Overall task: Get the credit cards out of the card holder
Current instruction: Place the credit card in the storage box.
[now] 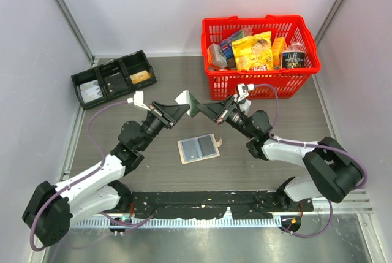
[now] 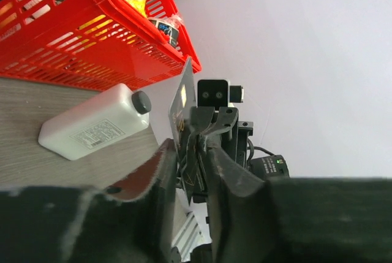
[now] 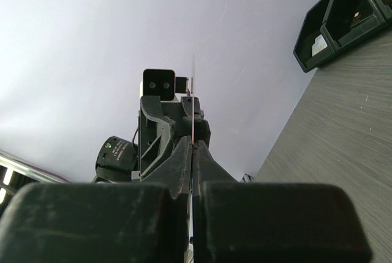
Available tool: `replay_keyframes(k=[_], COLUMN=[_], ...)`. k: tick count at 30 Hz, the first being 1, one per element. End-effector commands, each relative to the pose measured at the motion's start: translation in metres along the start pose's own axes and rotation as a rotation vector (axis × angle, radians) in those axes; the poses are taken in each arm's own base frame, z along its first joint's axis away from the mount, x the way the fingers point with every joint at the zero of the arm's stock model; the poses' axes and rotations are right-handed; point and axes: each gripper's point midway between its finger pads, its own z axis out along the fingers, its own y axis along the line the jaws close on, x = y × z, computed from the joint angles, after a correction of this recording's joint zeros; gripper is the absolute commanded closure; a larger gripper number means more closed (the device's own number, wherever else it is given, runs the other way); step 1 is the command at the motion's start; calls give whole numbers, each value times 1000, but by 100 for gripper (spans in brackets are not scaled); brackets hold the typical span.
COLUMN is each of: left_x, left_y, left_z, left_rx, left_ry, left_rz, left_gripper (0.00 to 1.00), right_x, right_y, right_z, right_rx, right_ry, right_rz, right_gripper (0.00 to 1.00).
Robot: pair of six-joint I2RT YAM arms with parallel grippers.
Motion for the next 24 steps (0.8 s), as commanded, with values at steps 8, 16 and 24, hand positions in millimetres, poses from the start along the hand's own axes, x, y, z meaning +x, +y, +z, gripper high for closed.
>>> replay_keyframes(k=[8,16,24], left_x=[-17,-67,-147], left_y=[-9,33,89], left_z=[3,-6,-34], left_rx=[41,-118,-354], left_ry=[-94,-275,-544], left_rz=[18,61,81], left_gripper=[100,100,100], right_x=[0,-1,-10], right_y=[1,-42,-76], right_z=[-2,-18,-43], right_rx=[-51,109,499], right_ry=[5,71,214], right_rz=[13,22,-287], right_gripper=[52,23,16])
